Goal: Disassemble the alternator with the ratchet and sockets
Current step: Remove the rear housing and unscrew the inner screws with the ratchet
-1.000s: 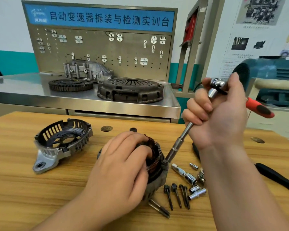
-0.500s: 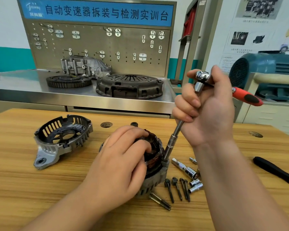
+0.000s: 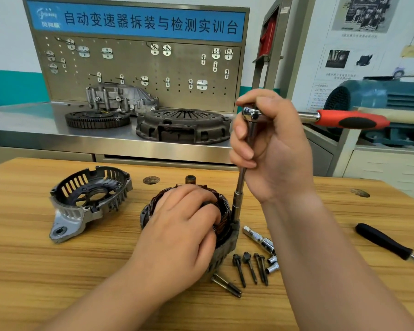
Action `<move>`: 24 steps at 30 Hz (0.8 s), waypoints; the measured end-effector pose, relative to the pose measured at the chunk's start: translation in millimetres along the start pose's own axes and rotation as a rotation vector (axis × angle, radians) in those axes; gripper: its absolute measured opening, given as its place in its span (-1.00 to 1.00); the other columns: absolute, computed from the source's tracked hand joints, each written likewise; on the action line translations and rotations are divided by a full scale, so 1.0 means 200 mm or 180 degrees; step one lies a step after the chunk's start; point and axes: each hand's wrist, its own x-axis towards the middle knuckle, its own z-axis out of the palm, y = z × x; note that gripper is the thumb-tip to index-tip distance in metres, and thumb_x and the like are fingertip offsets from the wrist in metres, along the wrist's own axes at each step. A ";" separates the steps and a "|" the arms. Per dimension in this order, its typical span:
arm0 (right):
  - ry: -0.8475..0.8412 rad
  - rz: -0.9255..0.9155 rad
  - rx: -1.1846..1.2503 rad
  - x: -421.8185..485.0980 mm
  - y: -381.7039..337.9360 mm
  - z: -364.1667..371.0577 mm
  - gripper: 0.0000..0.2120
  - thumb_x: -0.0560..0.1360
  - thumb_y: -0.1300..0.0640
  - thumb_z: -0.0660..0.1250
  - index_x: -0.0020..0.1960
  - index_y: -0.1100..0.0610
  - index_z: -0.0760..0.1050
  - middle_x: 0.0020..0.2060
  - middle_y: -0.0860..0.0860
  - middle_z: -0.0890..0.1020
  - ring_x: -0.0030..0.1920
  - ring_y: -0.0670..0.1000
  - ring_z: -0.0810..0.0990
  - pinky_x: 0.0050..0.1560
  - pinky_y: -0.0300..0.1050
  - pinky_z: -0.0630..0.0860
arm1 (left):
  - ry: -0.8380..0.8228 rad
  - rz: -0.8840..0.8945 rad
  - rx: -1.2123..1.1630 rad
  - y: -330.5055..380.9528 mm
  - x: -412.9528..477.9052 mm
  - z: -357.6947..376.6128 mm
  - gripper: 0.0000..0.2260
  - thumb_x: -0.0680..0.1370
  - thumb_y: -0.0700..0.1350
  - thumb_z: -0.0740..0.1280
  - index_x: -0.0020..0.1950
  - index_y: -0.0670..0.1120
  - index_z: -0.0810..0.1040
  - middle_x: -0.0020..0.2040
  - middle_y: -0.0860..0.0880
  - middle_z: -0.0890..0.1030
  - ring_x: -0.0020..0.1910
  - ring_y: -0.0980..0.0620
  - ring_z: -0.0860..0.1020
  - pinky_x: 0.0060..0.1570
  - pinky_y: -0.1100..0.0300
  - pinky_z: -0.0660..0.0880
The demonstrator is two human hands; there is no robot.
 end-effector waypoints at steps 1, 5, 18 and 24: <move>0.0067 -0.0005 0.0005 0.01 0.00 0.00 -0.85 0.50 0.18 0.15 -0.17 0.15 0.47 -0.49 0.02 0.41 -0.58 -0.08 0.24 -0.57 -0.33 0.13 | -0.0014 0.0010 0.0008 0.00 0.00 0.00 -0.80 0.47 -0.13 0.16 -0.13 -0.10 0.58 0.00 0.00 0.61 0.11 0.01 0.49 0.18 0.09 0.38; 0.0215 0.0239 0.0207 0.03 -0.01 -0.02 -0.76 0.58 0.18 0.09 -0.20 0.13 0.46 -0.52 0.00 0.35 -0.60 -0.10 0.17 -0.58 -0.35 0.09 | -0.0032 0.0042 0.0031 0.00 0.01 0.00 -0.78 0.46 -0.13 0.15 -0.13 -0.09 0.60 -0.04 0.03 0.62 0.06 0.02 0.53 0.17 0.14 0.35; -0.0659 0.1312 0.0934 0.06 0.00 0.02 -0.62 0.50 -0.10 0.13 -0.31 0.06 0.57 -0.64 -0.04 0.33 -0.68 -0.15 0.21 -0.62 -0.43 0.09 | 0.0416 0.0432 -0.0245 -0.17 -0.03 -0.03 -0.77 0.48 -0.19 0.18 0.11 -0.10 0.48 0.12 -0.11 0.55 0.15 -0.04 0.48 0.17 0.05 0.37; -0.0585 0.1089 0.1239 0.02 0.05 0.08 -0.61 0.49 -0.13 0.10 -0.25 0.09 0.55 -0.62 -0.02 0.34 -0.68 -0.13 0.24 -0.62 -0.41 0.16 | 0.0715 -0.0097 -0.0426 -0.31 -0.06 -0.02 -0.73 0.53 -0.13 0.14 0.19 -0.14 0.44 0.18 -0.13 0.52 0.23 0.01 0.43 0.30 0.21 0.28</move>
